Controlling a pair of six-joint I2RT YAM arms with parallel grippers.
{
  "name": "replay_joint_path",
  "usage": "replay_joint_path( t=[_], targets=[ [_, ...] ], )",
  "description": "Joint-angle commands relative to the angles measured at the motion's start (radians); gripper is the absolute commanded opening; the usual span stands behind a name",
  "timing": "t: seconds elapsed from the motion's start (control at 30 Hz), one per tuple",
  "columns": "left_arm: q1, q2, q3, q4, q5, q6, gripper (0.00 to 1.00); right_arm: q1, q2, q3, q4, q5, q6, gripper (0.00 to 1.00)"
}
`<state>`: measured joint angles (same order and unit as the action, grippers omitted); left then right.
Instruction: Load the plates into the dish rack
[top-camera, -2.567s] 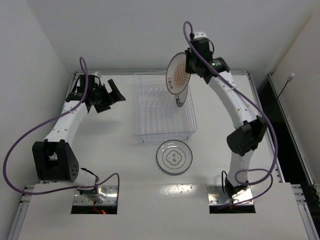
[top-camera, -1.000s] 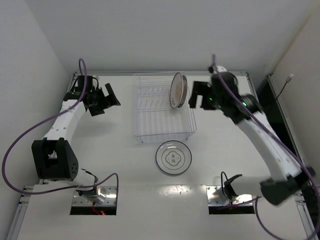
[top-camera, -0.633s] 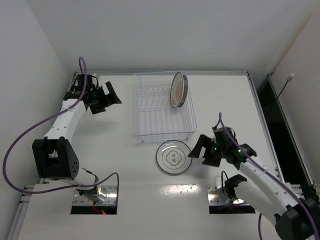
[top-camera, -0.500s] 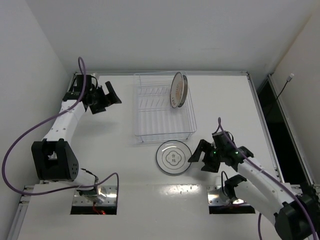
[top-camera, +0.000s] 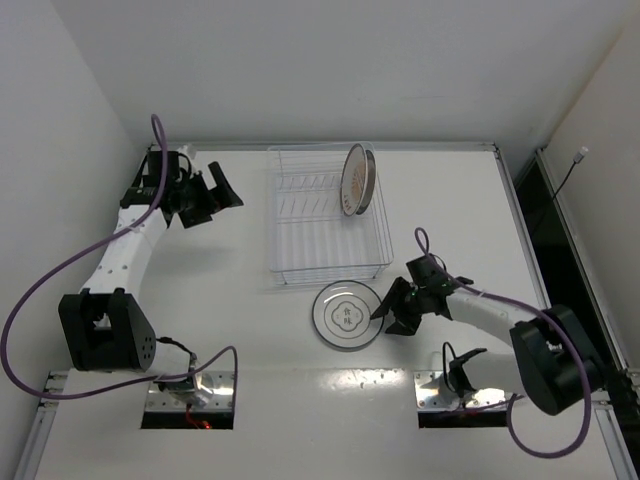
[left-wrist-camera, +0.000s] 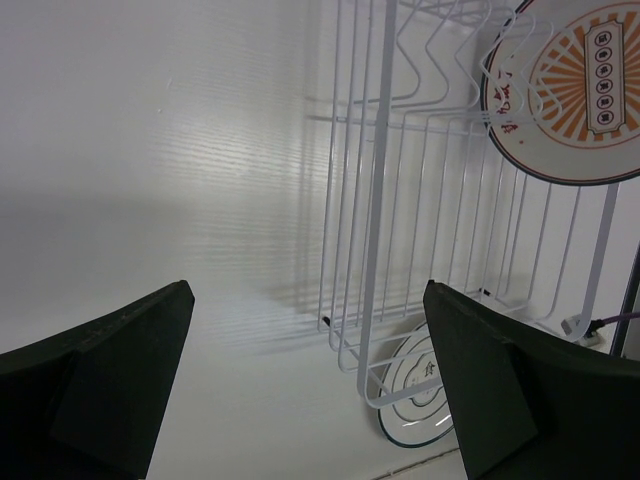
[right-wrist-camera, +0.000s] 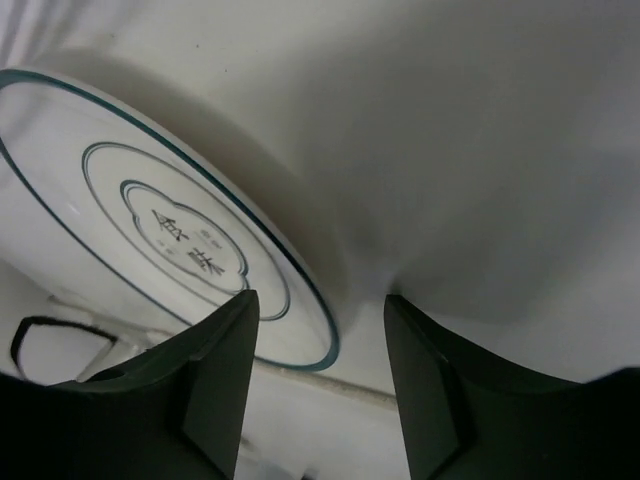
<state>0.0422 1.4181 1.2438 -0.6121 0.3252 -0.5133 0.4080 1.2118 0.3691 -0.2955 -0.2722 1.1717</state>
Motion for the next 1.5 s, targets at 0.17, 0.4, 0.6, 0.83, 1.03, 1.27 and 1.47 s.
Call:
replay_joint_path(
  t=[0.17,0.4,0.6,0.83,1.03,1.27,1.47],
  targets=[
    [0.019,-0.027,0.005,0.014,0.017,0.013,1.0,0.003,0.135,0.056,0.096,-0.021,-0.012,0.53],
    [0.028,-0.007,0.005,0.014,0.026,0.013,1.0,-0.006,0.19,0.099,0.076,-0.07,-0.098,0.0],
    [0.038,-0.007,0.014,0.023,0.037,0.013,1.0,0.044,-0.018,0.172,-0.183,-0.061,-0.199,0.0],
    [0.038,-0.016,0.042,0.023,0.037,0.004,1.0,0.101,-0.381,0.373,-0.62,0.065,-0.265,0.0],
    [0.038,0.004,0.052,0.023,0.055,0.004,1.0,0.101,-0.344,0.819,-0.859,0.313,-0.374,0.0],
    [0.024,-0.033,0.071,0.002,-0.018,-0.005,1.0,0.092,0.161,1.605,-0.935,0.79,-0.68,0.0],
    [-0.018,-0.084,0.011,-0.011,-0.089,-0.005,1.0,0.092,0.578,1.962,-0.854,0.947,-0.819,0.0]
  ],
)
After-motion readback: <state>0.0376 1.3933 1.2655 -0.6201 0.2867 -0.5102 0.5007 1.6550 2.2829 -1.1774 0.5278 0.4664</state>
